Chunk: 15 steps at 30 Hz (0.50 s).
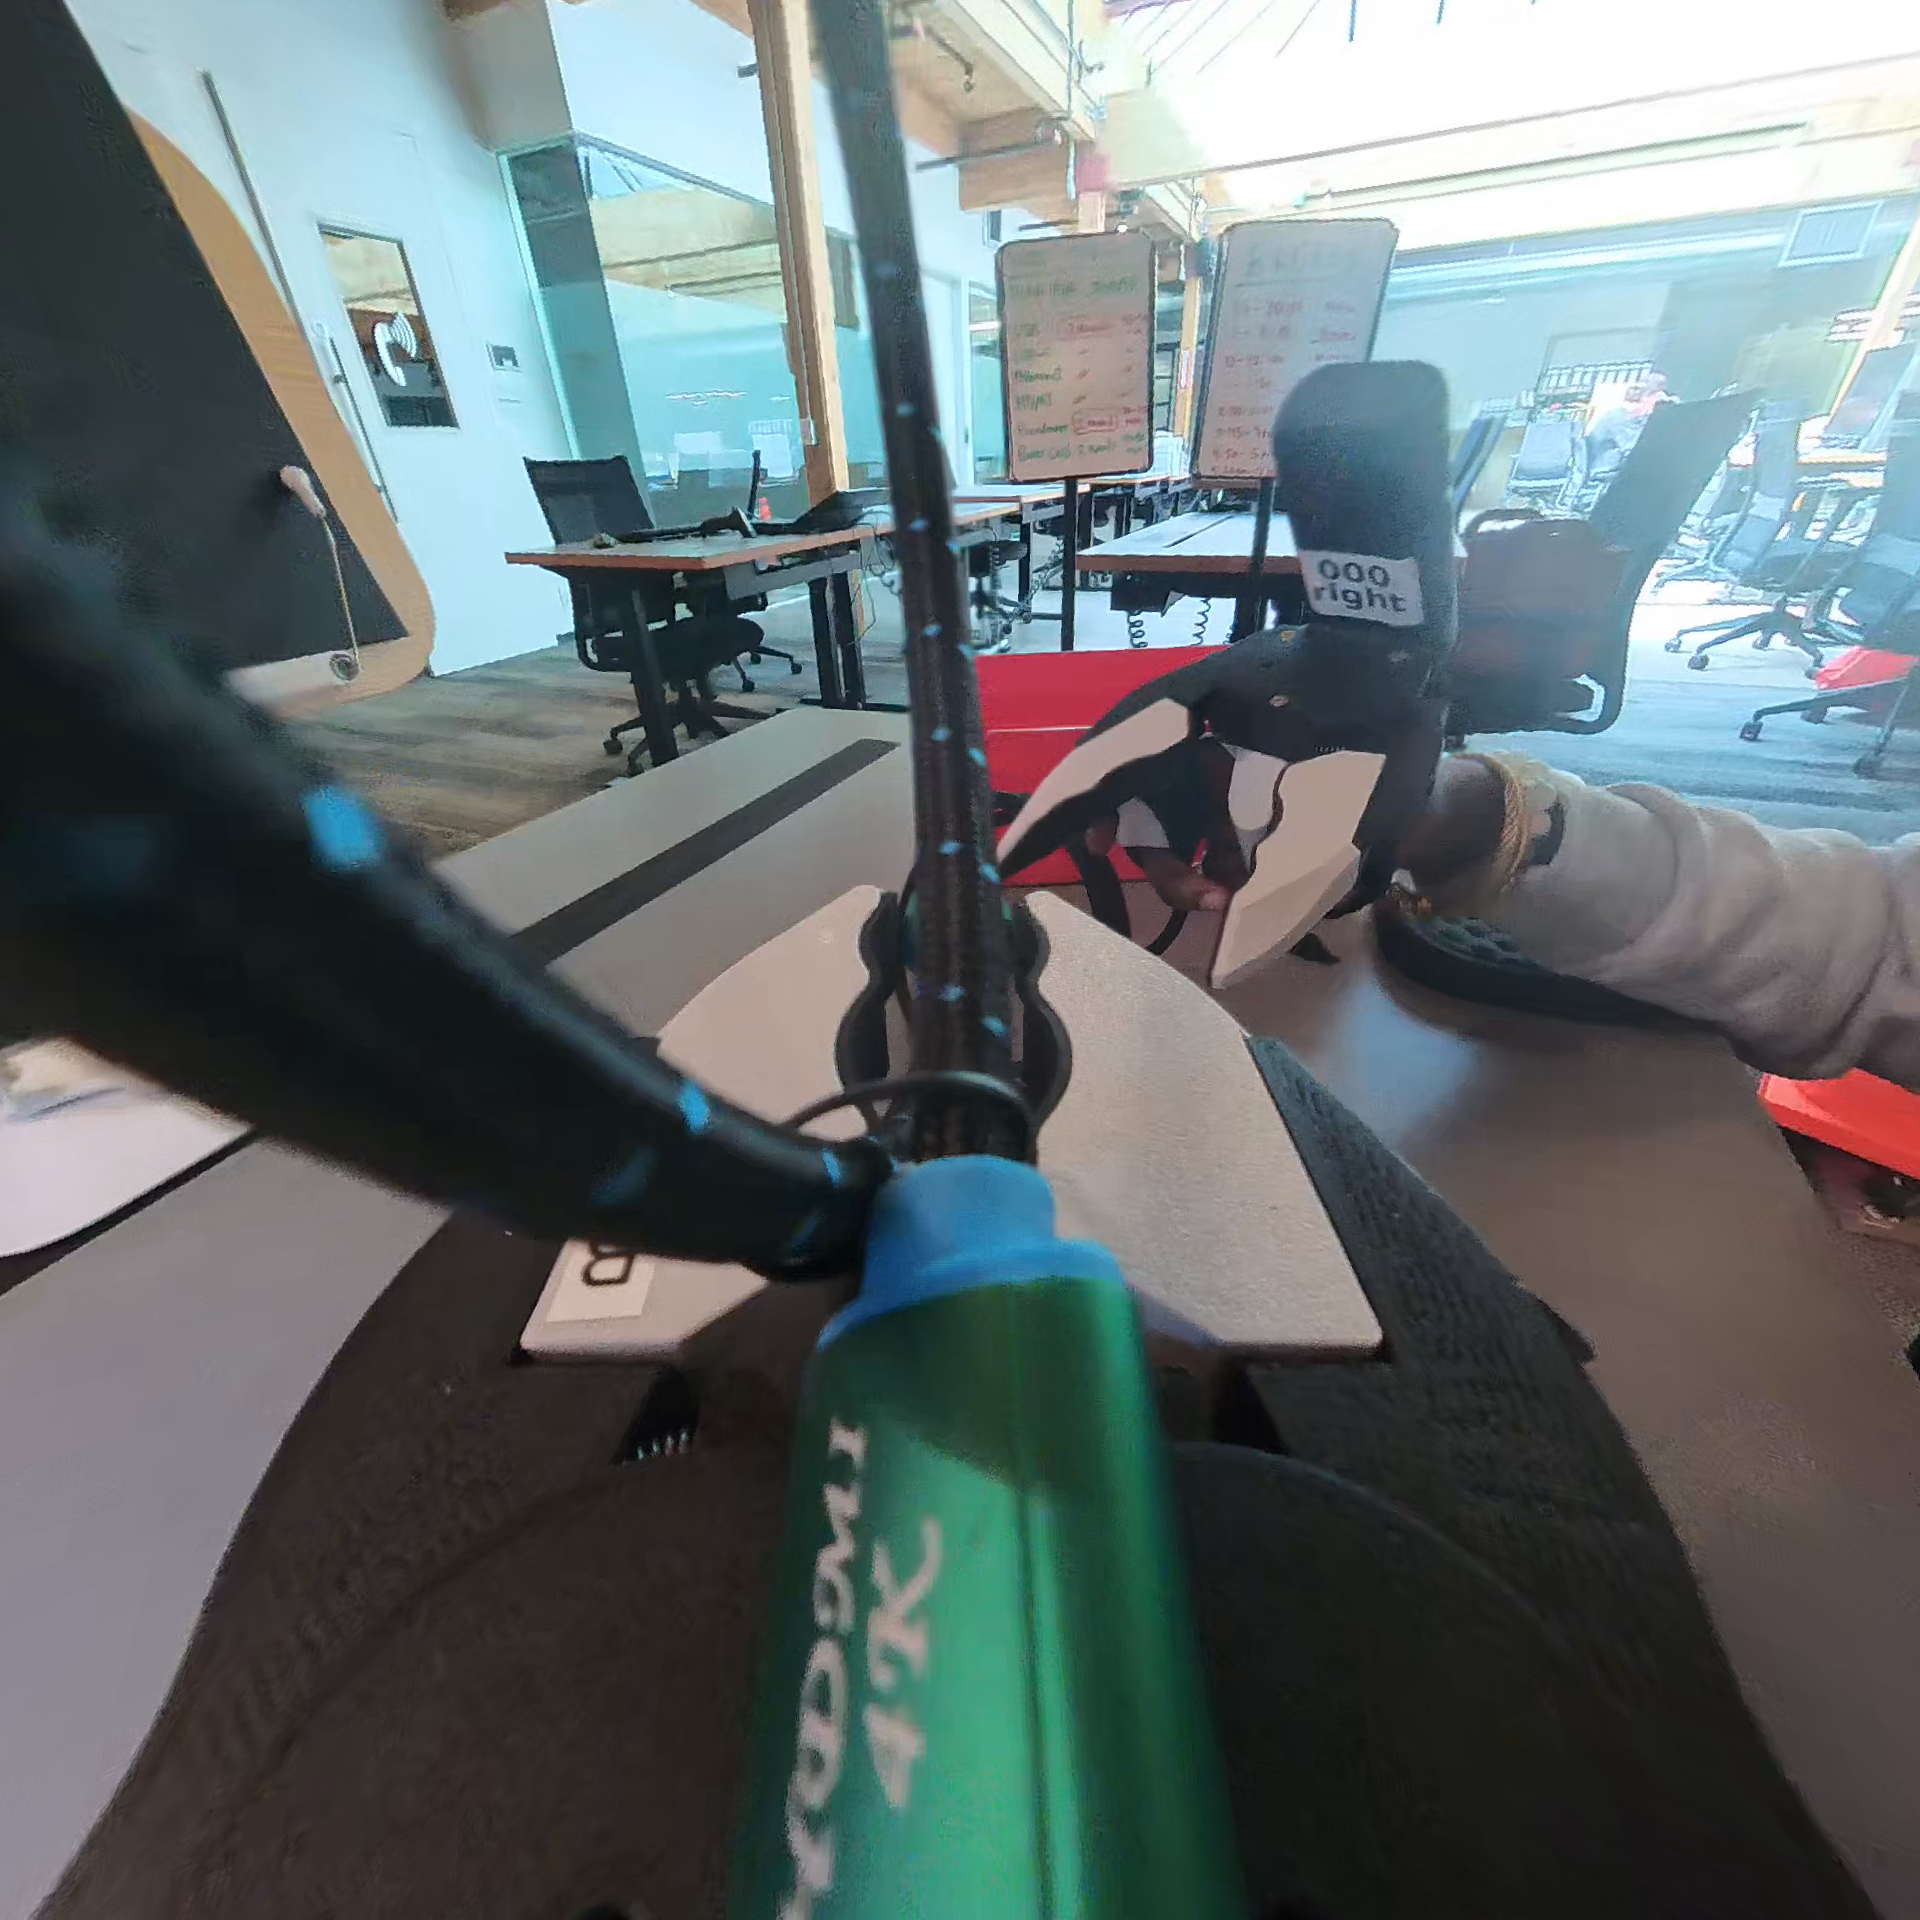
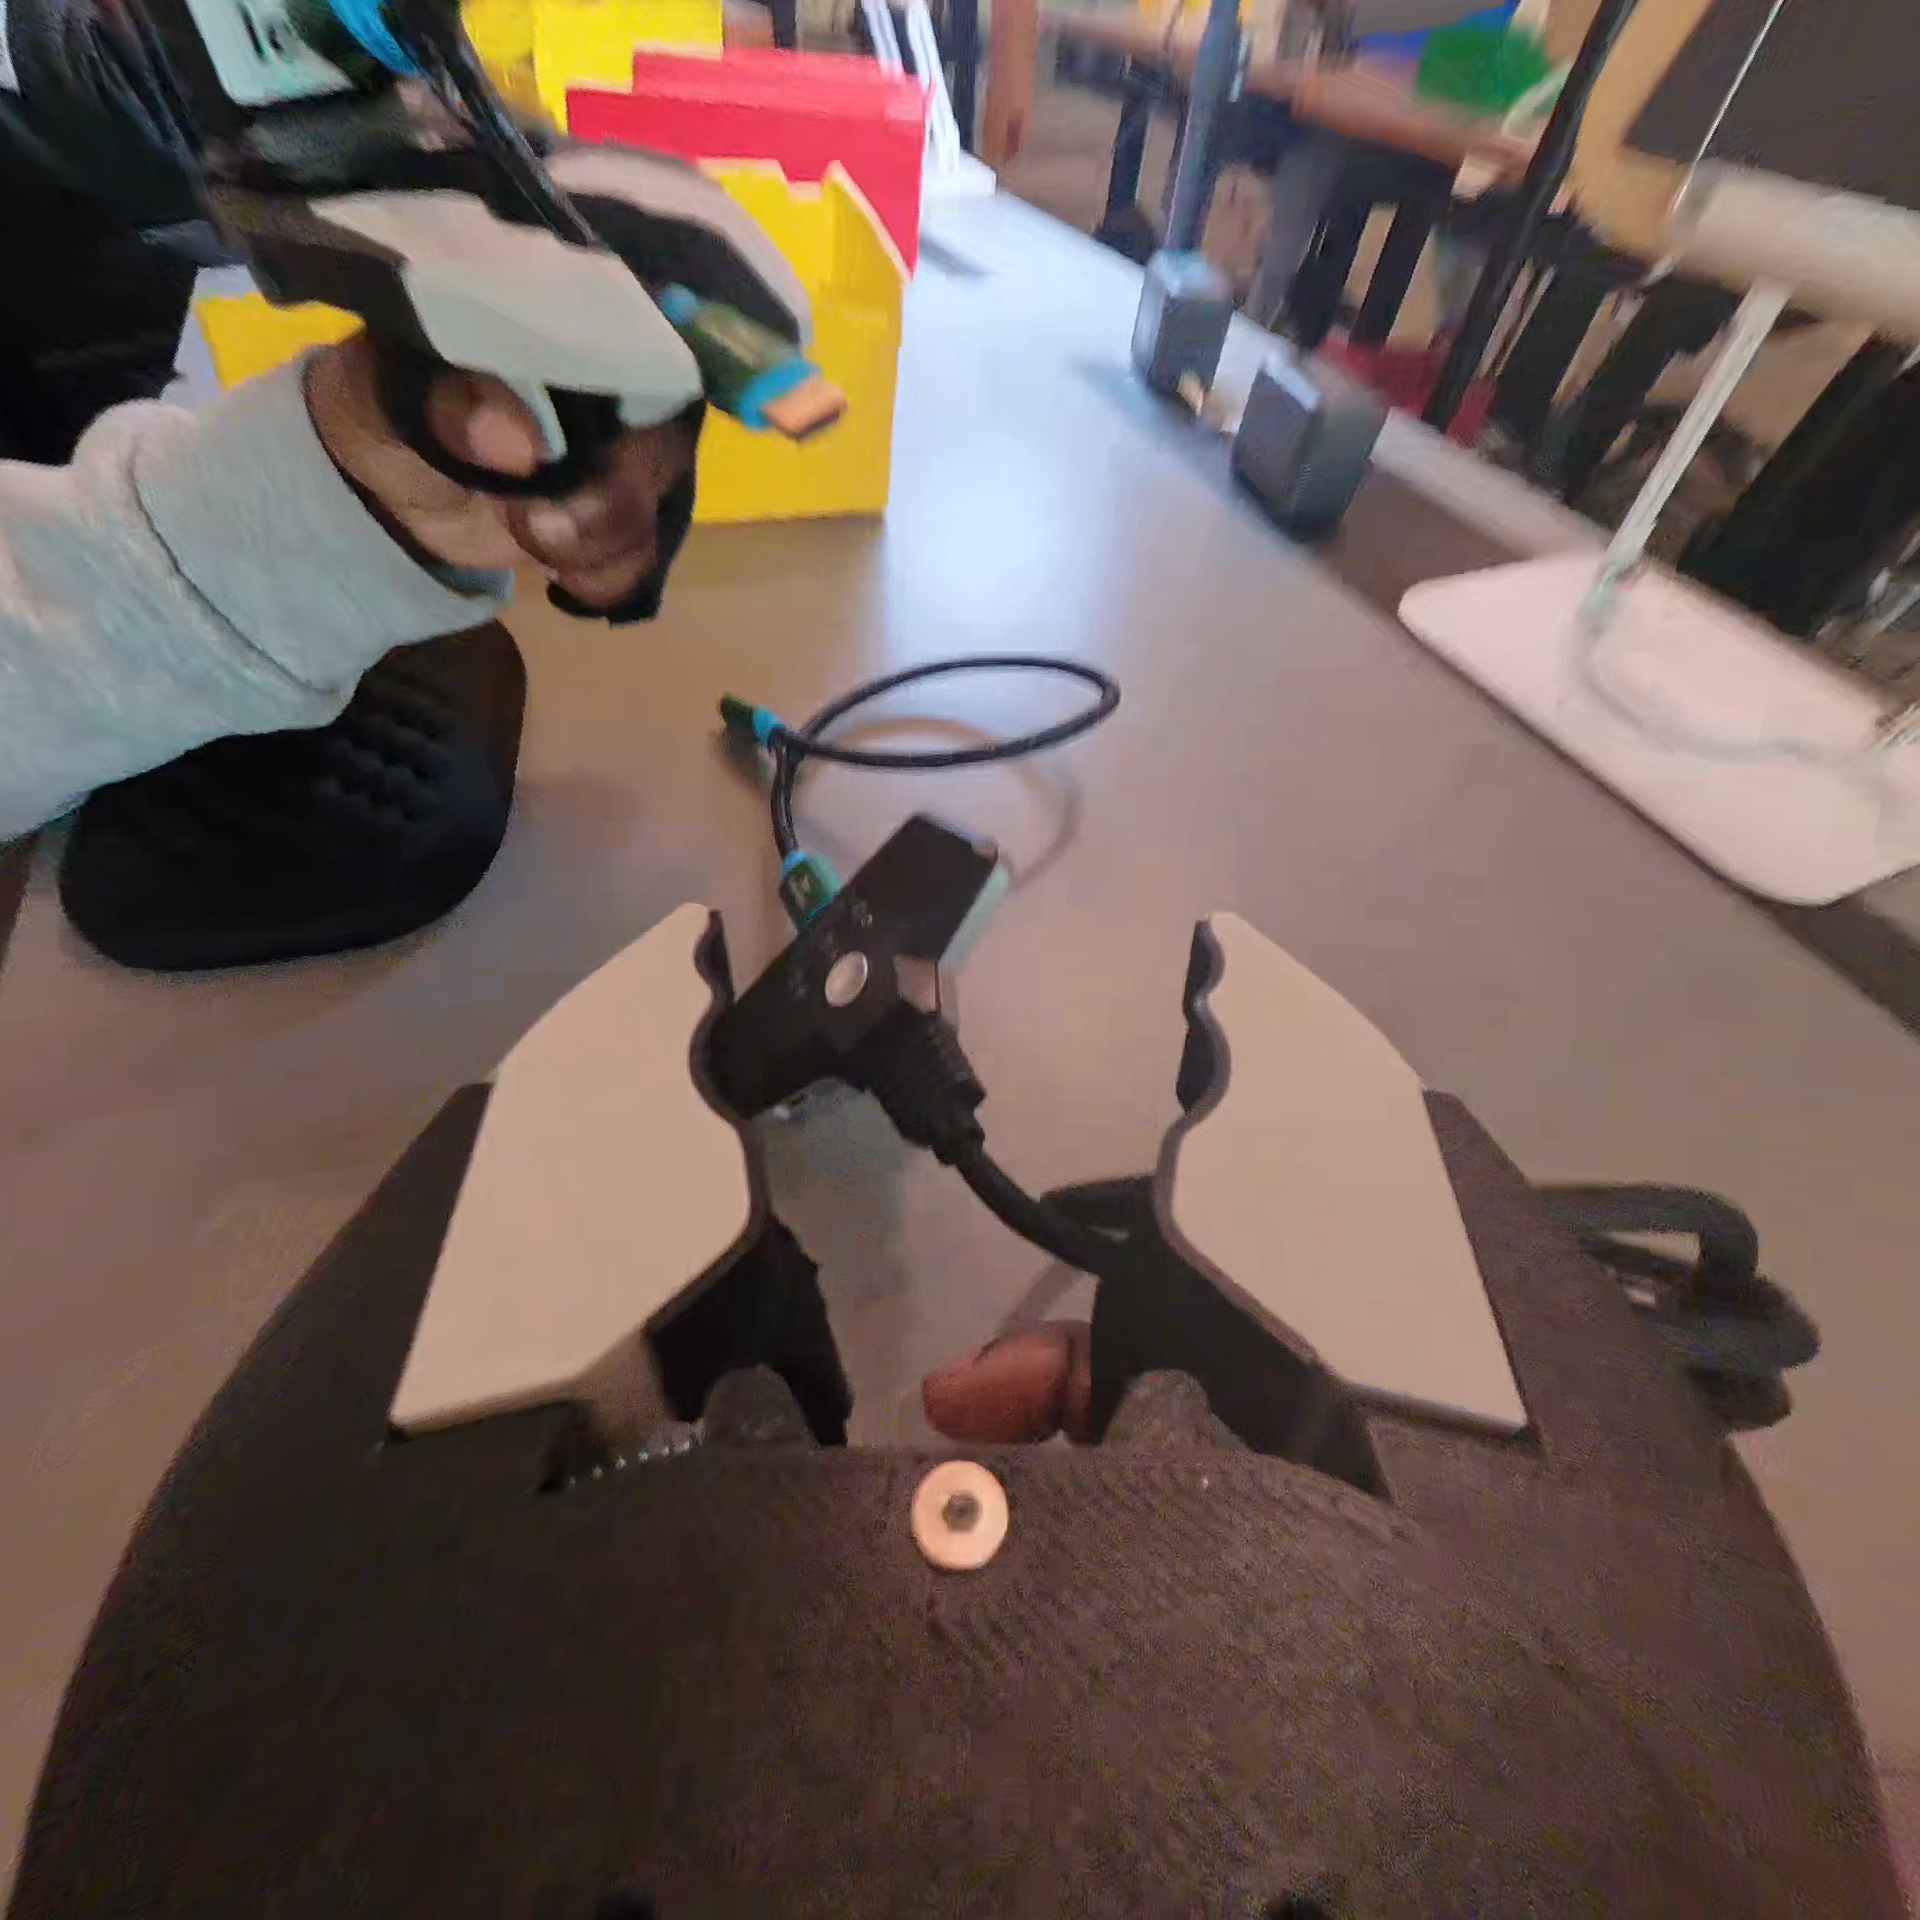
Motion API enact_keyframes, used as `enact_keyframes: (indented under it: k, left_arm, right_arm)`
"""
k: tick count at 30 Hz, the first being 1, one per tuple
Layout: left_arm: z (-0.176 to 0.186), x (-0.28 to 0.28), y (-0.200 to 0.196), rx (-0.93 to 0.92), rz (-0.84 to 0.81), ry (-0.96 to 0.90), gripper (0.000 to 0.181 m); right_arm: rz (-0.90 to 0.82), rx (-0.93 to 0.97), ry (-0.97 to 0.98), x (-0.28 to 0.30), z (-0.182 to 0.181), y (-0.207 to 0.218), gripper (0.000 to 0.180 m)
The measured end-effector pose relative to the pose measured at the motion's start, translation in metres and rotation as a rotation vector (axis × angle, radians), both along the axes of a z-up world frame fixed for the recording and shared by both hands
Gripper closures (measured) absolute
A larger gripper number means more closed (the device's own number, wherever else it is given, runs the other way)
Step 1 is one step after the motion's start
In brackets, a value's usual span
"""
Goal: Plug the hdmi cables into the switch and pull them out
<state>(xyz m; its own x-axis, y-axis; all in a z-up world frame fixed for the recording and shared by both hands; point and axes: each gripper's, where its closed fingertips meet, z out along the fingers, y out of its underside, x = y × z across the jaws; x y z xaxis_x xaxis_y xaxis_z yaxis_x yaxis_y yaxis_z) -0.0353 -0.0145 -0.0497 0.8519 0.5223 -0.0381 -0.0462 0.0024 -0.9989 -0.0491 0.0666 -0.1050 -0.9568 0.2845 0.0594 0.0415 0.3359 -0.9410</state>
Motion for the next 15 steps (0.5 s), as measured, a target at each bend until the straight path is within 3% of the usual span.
enact_keyframes:
  k: [4,10,15]
  left_arm:
    - [-0.005,0.007,0.005,-0.048,-0.055,0.016,0.161]
    - [-0.019,0.001,0.011,-0.119,-0.022,0.014,0.161]
    - [-0.013,0.002,0.006,-0.092,-0.002,0.041,0.161]
  right_arm:
    - [0.005,0.121,-0.01,-0.001,-0.011,0.012,0.099]
    - [0.077,0.224,0.096,0.017,0.006,0.02,0.107]
    - [0.134,0.718,0.221,0.028,-0.024,0.006,0.112]
